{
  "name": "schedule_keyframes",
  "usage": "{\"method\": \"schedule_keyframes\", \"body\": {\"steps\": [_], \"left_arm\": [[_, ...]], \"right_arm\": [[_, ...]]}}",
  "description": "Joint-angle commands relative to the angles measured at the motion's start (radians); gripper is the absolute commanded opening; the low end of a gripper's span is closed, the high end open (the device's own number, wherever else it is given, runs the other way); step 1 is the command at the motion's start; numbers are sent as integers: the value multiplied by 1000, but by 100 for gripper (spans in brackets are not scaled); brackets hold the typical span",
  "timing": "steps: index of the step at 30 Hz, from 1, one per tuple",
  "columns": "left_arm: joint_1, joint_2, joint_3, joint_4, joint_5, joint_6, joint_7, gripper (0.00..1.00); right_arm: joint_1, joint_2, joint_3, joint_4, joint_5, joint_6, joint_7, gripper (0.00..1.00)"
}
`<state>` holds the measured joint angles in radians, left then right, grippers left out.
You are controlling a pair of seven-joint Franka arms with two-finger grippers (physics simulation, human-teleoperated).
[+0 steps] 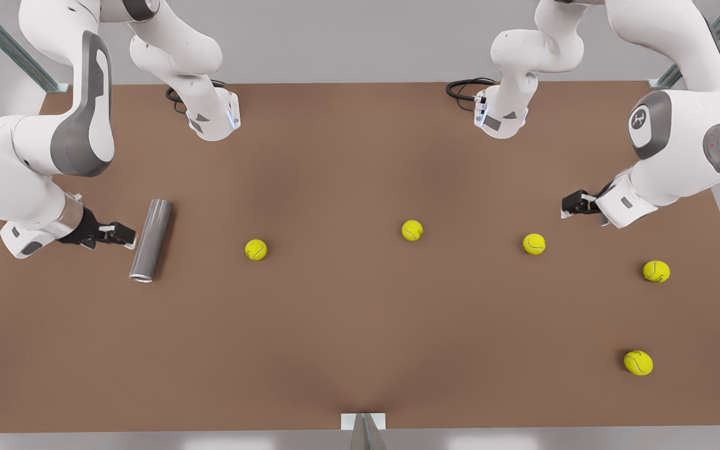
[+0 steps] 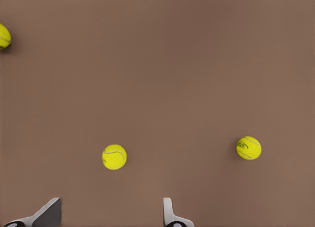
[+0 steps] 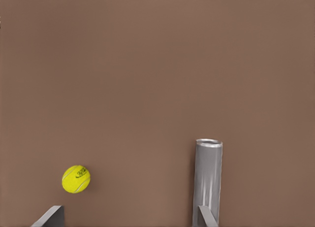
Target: Put the tennis tube upright
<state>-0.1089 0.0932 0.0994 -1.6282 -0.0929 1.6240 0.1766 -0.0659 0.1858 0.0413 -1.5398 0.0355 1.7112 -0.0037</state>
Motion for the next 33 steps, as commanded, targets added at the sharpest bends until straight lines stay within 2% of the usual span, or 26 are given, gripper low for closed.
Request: {"method": "schedule_keyframes", "body": {"steps": [1,7,12,13,14,16,19,28,33], "left_arm": [[3,-3,0,1,1,54,121,100],[3,-12,0,-6,2,28,119,100],[3,-13,0,-4,1,25,119,100],[3,-12,0,-4,1,25,119,100],[3,-13,0,-4,1,25,119,100],[3,-13,0,-2,1,25,119,100],[3,-12,0,-4,1,25,119,100],[3,-12,0,-2,1,13,119,100],[3,-1,0,-4,1,11,119,100]], "right_arm": [[3,-8,0,-6,-8,45,8,100],[3,-25,2,-25,-8,36,7,100],[3,60,2,15,-6,16,2,100],[3,52,2,-40,-8,42,5,100],[3,37,2,-137,-6,149,5,100],[29,-58,2,-425,-6,393,8,100],[97,-71,2,-608,-11,593,90,100],[-48,-16,-11,-638,-105,639,38,100],[-83,-20,-11,-770,-105,781,8,100]]}}
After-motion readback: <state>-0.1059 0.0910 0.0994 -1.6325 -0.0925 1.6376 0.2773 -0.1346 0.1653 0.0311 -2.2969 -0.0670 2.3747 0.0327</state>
